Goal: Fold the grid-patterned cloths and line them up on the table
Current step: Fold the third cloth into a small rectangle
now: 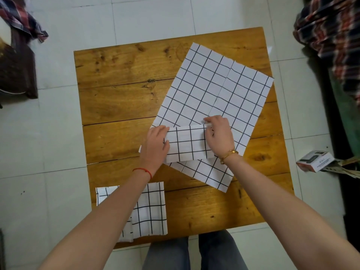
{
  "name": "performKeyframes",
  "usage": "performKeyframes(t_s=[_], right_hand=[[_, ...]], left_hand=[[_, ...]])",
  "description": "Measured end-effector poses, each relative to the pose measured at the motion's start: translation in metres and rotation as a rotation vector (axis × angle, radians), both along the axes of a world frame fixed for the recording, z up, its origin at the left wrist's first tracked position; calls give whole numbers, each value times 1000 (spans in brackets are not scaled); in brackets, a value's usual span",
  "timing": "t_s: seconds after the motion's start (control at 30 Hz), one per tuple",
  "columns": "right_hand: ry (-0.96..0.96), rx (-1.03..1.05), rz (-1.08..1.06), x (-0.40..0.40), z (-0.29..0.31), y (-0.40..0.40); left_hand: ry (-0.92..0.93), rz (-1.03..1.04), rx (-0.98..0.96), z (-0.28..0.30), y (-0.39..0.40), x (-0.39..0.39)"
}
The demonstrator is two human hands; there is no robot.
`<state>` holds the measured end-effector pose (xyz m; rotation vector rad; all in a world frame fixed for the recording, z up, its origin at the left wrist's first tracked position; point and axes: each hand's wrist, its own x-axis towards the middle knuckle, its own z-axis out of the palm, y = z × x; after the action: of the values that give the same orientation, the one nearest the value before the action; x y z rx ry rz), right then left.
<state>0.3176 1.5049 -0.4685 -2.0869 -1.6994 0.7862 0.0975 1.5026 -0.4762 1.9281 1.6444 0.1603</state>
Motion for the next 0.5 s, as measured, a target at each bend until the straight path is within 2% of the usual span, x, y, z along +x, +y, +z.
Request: performKeyframes(t_s=[0.13,0.23,0.37,0.5], right_hand=[[-214,76,437,-35,-1,-3],[-381,-10,652,-60,-9,-11],[-501,-161,712,-68,-18,-17],[-552,-210,690,-55,-17,-21]], left_hand=[[217,-139,51,-4,-14,1],[329,-180,-4,-8,-17,1],[397,-198,-50,-10,-17,0],[436,-207,-63,-11,-19,-1]])
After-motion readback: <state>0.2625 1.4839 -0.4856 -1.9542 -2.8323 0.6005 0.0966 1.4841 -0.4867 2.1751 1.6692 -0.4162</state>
